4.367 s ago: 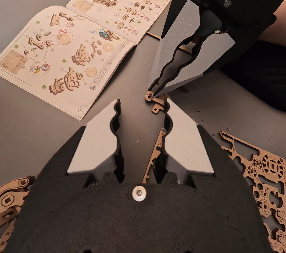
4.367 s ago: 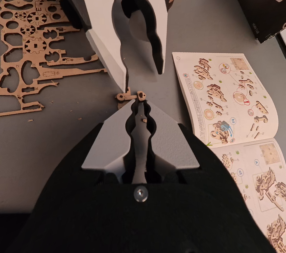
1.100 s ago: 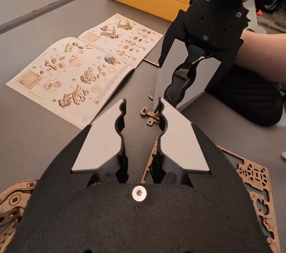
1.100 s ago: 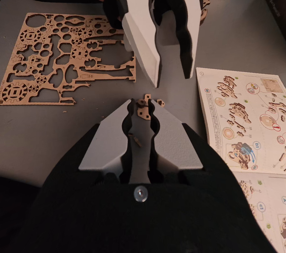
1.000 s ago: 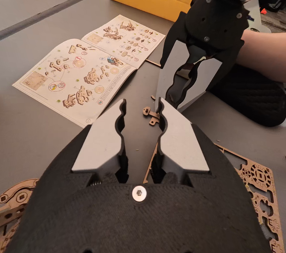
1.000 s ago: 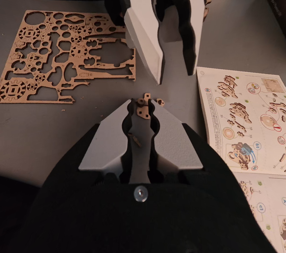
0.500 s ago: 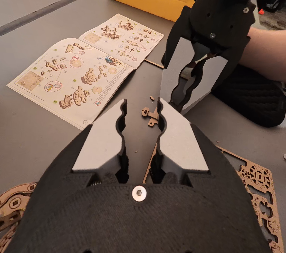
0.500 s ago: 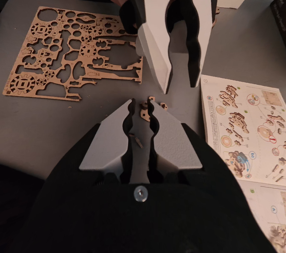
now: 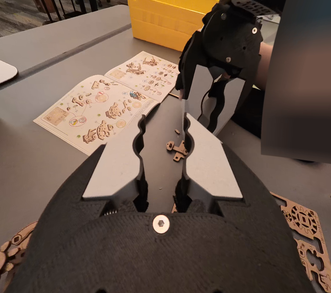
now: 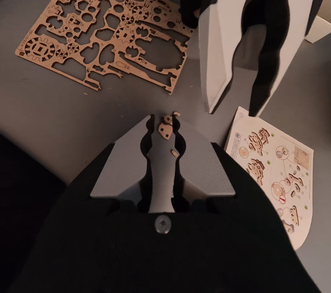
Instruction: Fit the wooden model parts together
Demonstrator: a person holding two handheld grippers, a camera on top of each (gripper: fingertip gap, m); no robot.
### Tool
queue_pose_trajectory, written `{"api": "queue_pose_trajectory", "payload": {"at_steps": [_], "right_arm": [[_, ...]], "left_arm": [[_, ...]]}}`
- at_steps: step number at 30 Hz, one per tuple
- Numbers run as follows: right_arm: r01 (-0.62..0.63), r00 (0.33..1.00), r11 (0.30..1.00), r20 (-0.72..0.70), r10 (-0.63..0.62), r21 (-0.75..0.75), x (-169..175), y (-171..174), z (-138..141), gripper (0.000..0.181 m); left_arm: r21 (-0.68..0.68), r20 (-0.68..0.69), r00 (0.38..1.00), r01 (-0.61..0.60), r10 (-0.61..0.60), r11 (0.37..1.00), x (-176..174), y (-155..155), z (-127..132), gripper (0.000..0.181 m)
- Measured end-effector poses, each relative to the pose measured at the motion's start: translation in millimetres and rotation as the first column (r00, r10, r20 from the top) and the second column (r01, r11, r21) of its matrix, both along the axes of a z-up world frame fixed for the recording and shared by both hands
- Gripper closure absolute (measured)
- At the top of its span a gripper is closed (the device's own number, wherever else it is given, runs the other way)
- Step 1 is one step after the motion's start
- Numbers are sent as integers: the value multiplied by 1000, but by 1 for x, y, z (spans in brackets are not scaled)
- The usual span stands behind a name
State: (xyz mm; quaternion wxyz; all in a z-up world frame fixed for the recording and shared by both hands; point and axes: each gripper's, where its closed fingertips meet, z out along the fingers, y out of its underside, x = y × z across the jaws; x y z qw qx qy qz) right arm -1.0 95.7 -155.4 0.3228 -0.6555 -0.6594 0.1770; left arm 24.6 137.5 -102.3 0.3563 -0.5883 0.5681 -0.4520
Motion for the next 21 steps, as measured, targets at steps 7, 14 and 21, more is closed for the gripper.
{"api": "queue_pose_trajectory", "payload": {"at_steps": [7,14,21], "right_arm": [[-58,996,994,71,52,88,1,3,3,163],[-63,997,997,44,61,54,-3,2,9,160],[-4,1000,999,-30,6,46,-4,5,12,160]], "left_arm": [[10,4,1000,2,-2,1000,-1,-1,2,141],[4,13,1000,-4,4,1000,-1,1,4,142],[14,20,1000,-13,12,1000,-6,2,7,142]]}}
